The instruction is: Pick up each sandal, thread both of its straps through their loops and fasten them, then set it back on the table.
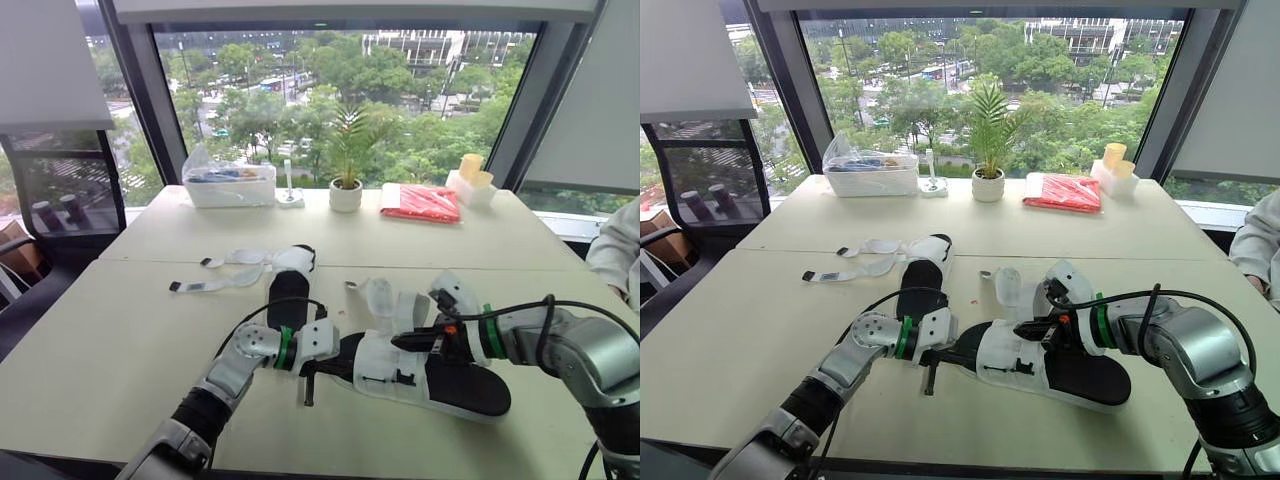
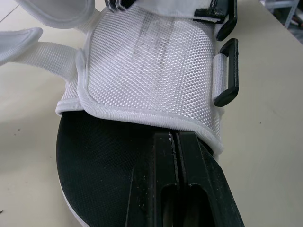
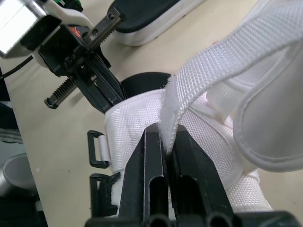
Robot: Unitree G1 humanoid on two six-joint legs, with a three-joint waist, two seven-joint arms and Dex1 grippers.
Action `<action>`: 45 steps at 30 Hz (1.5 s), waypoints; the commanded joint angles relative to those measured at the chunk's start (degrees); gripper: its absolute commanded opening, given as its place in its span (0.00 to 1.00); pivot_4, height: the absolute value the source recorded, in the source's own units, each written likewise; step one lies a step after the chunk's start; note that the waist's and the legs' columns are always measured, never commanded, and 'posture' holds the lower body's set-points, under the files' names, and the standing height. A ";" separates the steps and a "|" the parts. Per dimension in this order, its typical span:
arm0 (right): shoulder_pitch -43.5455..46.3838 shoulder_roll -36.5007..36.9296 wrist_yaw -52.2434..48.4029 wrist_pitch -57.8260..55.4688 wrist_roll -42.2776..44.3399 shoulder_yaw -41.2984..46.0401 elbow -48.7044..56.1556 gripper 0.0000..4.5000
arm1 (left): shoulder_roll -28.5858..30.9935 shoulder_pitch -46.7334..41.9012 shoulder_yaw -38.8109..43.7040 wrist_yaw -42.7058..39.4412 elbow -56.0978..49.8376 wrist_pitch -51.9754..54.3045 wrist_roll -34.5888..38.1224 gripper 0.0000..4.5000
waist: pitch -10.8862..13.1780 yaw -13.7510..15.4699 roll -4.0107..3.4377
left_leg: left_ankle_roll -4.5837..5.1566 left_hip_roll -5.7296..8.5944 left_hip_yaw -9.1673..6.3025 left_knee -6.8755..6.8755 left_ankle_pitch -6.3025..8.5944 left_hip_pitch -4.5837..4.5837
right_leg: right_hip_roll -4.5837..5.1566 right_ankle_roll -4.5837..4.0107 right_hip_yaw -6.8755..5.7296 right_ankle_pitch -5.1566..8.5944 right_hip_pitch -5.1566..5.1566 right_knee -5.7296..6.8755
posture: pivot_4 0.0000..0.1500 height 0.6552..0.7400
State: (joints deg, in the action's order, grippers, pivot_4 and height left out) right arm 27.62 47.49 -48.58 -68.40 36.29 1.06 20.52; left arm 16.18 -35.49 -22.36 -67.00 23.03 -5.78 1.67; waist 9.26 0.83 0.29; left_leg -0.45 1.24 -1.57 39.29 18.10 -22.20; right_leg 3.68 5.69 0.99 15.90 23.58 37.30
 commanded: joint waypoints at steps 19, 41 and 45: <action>-11.49 -1.33 7.68 -4.91 5.76 2.97 11.70 0.01 | 0.80 2.08 -3.19 0.14 0.95 3.58 -2.85 0.00 | -0.12 -0.22 0.03 | 0.07 -0.06 -0.08 -0.02 0.04 0.17 | 0.00 0.00 -0.02 0.00 -0.20 -0.08 | 1.00 0.97; -14.09 -13.23 21.62 -19.48 17.20 11.99 18.69 0.01 | 0.60 2.87 -3.48 0.31 0.08 3.99 -2.83 0.00 | -0.29 -0.22 -0.04 | 0.10 -0.10 -0.09 -0.12 0.06 0.21 | 0.00 0.00 0.02 0.01 -0.22 -0.13 | 1.00 0.97; -17.14 -11.42 21.94 -17.56 17.41 11.29 20.85 0.01 | 0.67 2.95 -3.55 0.28 -0.01 4.05 -2.85 0.00 | -0.56 -0.19 -0.03 | 0.11 -0.10 -0.10 -0.13 0.07 0.27 | -0.02 0.00 0.00 0.01 -0.30 -0.17 | 1.00 0.97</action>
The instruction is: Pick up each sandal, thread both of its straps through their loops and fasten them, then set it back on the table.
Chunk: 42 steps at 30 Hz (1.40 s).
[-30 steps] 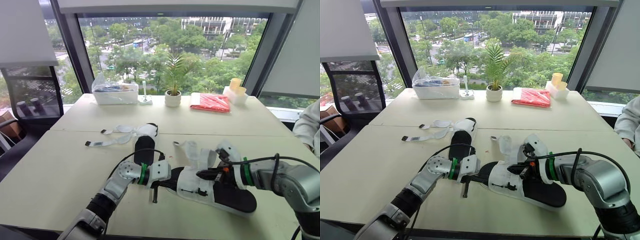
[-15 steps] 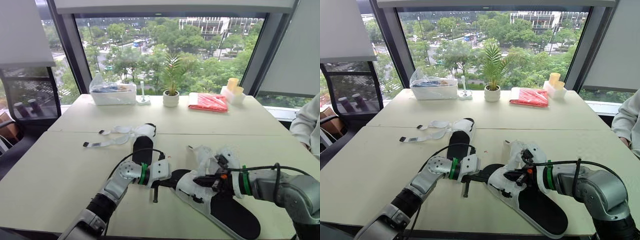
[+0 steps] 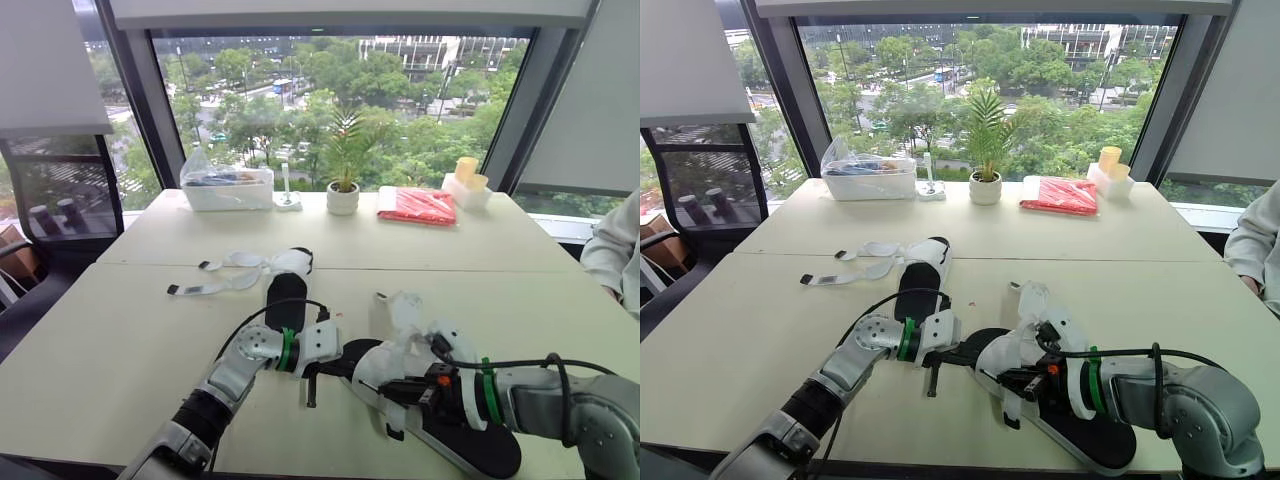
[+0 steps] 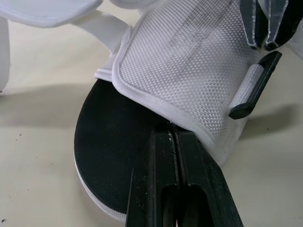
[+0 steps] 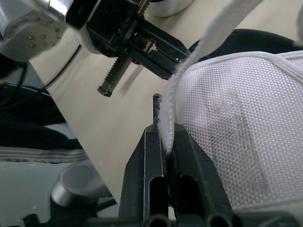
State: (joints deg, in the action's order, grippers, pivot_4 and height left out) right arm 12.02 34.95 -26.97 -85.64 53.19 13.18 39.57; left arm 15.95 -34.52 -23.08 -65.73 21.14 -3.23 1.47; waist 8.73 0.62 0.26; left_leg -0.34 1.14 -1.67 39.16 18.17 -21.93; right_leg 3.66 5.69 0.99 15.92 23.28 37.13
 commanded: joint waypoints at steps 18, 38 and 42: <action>-20.67 15.15 2.59 5.11 31.92 21.51 10.53 0.97 | 0.83 2.10 -2.74 -0.91 1.87 2.06 -2.15 0.00 | -0.03 0.13 0.03 | 0.16 -0.06 -0.01 -0.12 0.10 0.44 | 0.04 0.00 0.01 0.02 -0.56 -0.25 | 1.00 0.97; -20.55 16.17 -5.25 25.68 3.62 2.34 -3.66 0.97 | 3.10 4.19 -2.48 -3.85 -4.57 5.40 -0.02 0.00 | -0.04 0.10 0.05 | 0.16 -0.05 0.00 -0.11 0.10 0.50 | 0.01 0.04 0.01 0.05 -0.61 -0.32 | 1.00 0.97; -17.84 17.00 -7.30 25.58 2.50 0.85 -5.62 0.97 | 3.58 4.67 -2.76 -4.37 -6.07 6.29 0.37 0.00 | -0.04 0.11 0.05 | 0.16 -0.05 -0.01 -0.12 0.10 0.48 | 0.04 0.04 0.02 0.05 -0.60 -0.35 | 1.00 0.97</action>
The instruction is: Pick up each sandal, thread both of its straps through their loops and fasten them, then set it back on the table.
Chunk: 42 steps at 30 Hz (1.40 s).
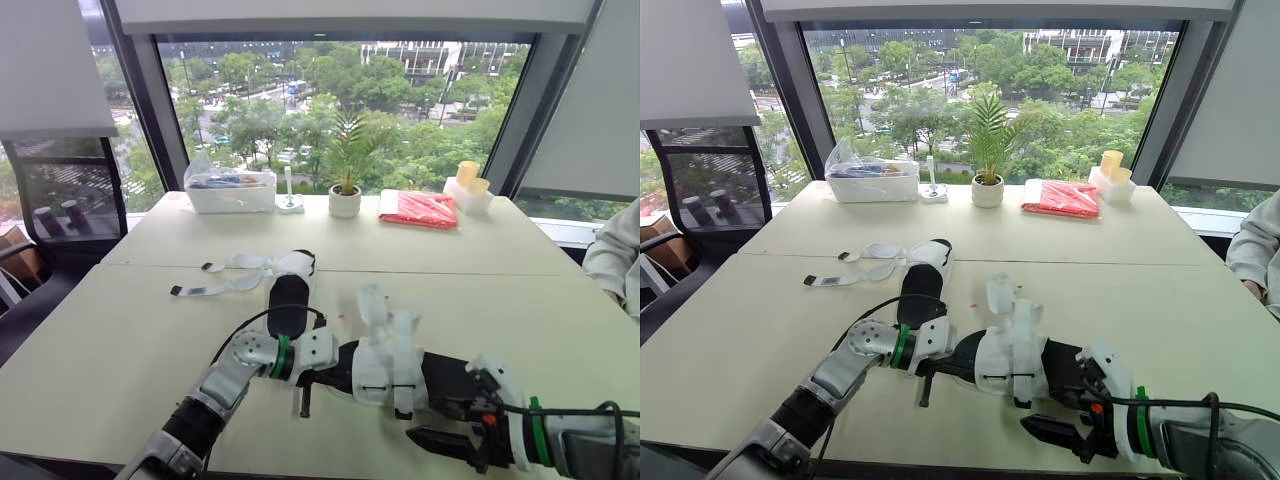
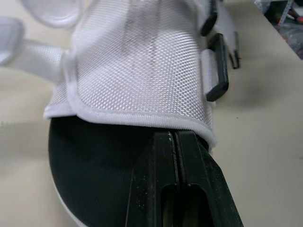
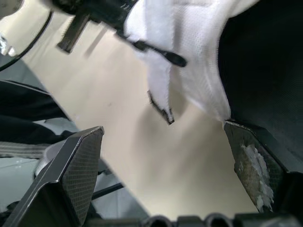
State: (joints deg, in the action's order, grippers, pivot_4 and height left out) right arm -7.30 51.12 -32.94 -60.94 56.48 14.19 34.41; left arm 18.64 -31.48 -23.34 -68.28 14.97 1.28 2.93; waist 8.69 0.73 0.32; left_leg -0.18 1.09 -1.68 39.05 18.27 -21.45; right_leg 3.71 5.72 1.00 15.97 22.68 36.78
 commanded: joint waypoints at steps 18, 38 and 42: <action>4.25 0.40 -3.98 -3.84 1.83 -3.23 -0.27 0.97 | -2.70 -2.74 -0.62 5.78 6.45 -3.91 -2.78 0.00 | 0.01 0.14 0.01 | 0.01 0.01 -0.02 -0.03 0.02 -0.12 | 0.14 -0.01 -0.01 -0.02 -0.02 -0.28 | 1.00 0.97; 12.30 -3.11 -6.07 -5.43 0.14 -8.70 -7.23 0.48 | -3.36 -1.78 -2.11 4.59 8.71 -5.53 -4.32 0.00 | -0.01 0.08 -0.01 | 0.15 0.09 -0.01 -0.05 0.10 -0.27 | 0.39 0.01 -0.10 -0.05 -0.03 -0.62 | 1.00 0.97; 12.89 -2.63 -6.98 -5.59 -0.87 -9.81 -7.94 0.02 | -3.20 -1.42 -2.14 4.49 8.34 -5.33 -4.29 0.00 | -0.01 0.09 -0.02 | 0.15 0.09 -0.01 -0.05 0.10 -0.37 | 0.39 0.01 -0.10 -0.05 0.04 -0.63 | 1.00 0.97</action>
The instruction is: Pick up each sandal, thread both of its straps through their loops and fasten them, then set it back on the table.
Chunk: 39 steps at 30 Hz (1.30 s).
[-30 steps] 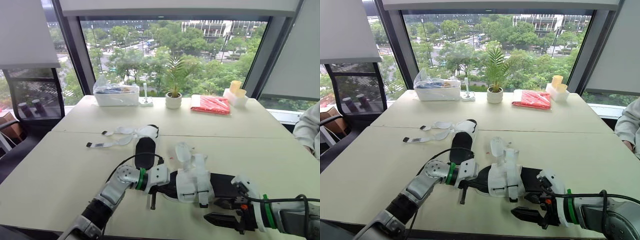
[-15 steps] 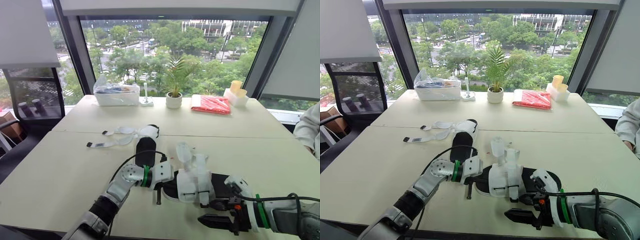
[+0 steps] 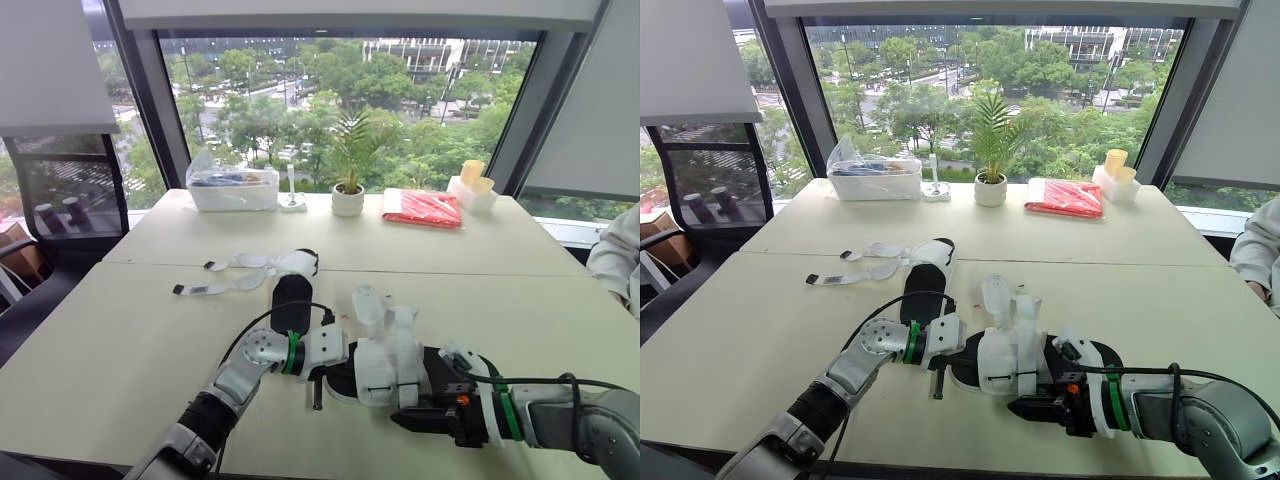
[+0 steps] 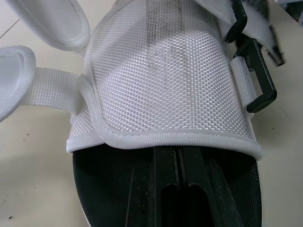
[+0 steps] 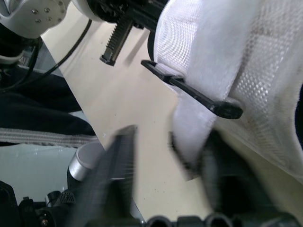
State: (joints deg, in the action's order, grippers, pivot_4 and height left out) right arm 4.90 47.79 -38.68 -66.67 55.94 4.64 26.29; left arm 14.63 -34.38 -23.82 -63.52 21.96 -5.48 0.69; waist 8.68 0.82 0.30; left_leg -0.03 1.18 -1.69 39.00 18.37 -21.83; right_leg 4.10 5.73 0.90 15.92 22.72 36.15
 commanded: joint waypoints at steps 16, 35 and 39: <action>-11.77 8.03 -4.99 -4.11 3.25 0.84 12.44 0.01 | 0.46 3.10 -3.41 0.75 1.87 2.10 -3.89 0.00 | -0.05 0.16 -0.08 | 0.01 0.03 -0.02 0.03 0.01 -0.40 | 0.02 0.04 -0.05 -0.03 0.35 -0.02 | 1.00 0.97; 3.51 22.44 1.01 1.74 20.57 14.73 17.41 0.01 | 0.17 1.31 -7.68 1.69 10.07 -4.95 -9.80 0.00 | -0.26 1.51 0.05 | 0.06 0.05 -0.03 0.08 0.03 -0.14 | 0.08 -0.13 -0.10 0.07 -0.02 -0.17 | 1.00 0.97; 10.99 20.59 0.22 5.45 11.43 7.89 11.02 0.01 | -0.32 0.95 -7.99 1.68 11.06 -5.39 -9.91 0.00 | -0.28 1.53 0.08 | 0.07 0.09 -0.03 0.08 0.03 -0.18 | 0.18 -0.13 -0.12 0.07 -0.01 -0.18 | 1.00 0.97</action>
State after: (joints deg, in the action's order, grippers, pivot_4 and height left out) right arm 13.31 68.95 -37.95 -64.66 71.29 13.06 39.53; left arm 13.49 -36.29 -27.01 -61.38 26.52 -13.16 -3.39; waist 8.40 2.35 0.38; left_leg 0.04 1.29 -1.68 39.09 18.41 -22.00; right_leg 4.32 5.60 0.78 15.99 22.71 35.97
